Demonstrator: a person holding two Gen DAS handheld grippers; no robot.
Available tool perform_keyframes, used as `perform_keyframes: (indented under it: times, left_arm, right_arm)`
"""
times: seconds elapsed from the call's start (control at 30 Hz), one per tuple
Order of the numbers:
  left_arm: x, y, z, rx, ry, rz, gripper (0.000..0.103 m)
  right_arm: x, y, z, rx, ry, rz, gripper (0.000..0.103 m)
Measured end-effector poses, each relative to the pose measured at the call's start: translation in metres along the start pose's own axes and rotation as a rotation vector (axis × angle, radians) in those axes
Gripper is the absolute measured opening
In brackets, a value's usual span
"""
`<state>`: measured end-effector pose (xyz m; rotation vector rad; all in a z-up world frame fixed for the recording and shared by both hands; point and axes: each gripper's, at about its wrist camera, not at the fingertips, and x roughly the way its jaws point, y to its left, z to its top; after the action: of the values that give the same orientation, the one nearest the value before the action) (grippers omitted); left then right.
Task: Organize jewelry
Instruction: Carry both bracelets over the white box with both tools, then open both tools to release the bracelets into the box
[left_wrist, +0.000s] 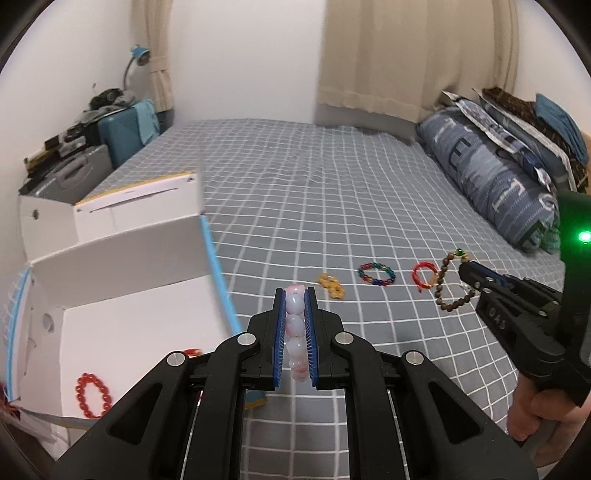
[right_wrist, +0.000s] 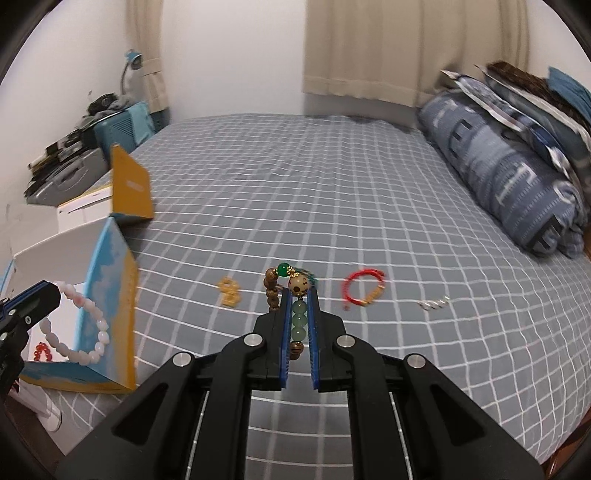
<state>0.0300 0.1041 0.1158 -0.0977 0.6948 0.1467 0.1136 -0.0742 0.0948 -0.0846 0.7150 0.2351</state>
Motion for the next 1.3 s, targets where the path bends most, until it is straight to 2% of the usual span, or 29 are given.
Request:
perform_keyframes:
  times: [0.3, 0.7, 0.87, 1.13, 1.3]
  left_arm:
    - [-0.027, 0.067, -0.004, -0.085, -0.028, 0.093, 0.010]
    - [-0.033, 0.155, -0.022, -0.185, -0.008, 0.255, 0.010]
    - [-0.029, 0.172, -0.031, -0.200, 0.013, 0.280, 0.010]
    - [-0.013, 0.201, -0.045, -0.242, 0.068, 0.311, 0.010]
    - [-0.003, 0.212, -0.050, -0.262, 0.105, 0.326, 0.010]
  right_arm:
    - [-0.001, 0.083, 0.010, -0.076, -0.008, 0.095, 0.007]
    - [-0.004, 0.186, 0.008, -0.170, -0.032, 0.223, 0.007]
    - [0.001, 0.221, 0.004, -0.211, -0.025, 0.262, 0.007]
    - [0.036, 0.254, -0.008, -0.227, 0.080, 0.295, 0.007]
    - [0.050, 0.269, -0.017, -0.247, 0.136, 0.287, 0.007]
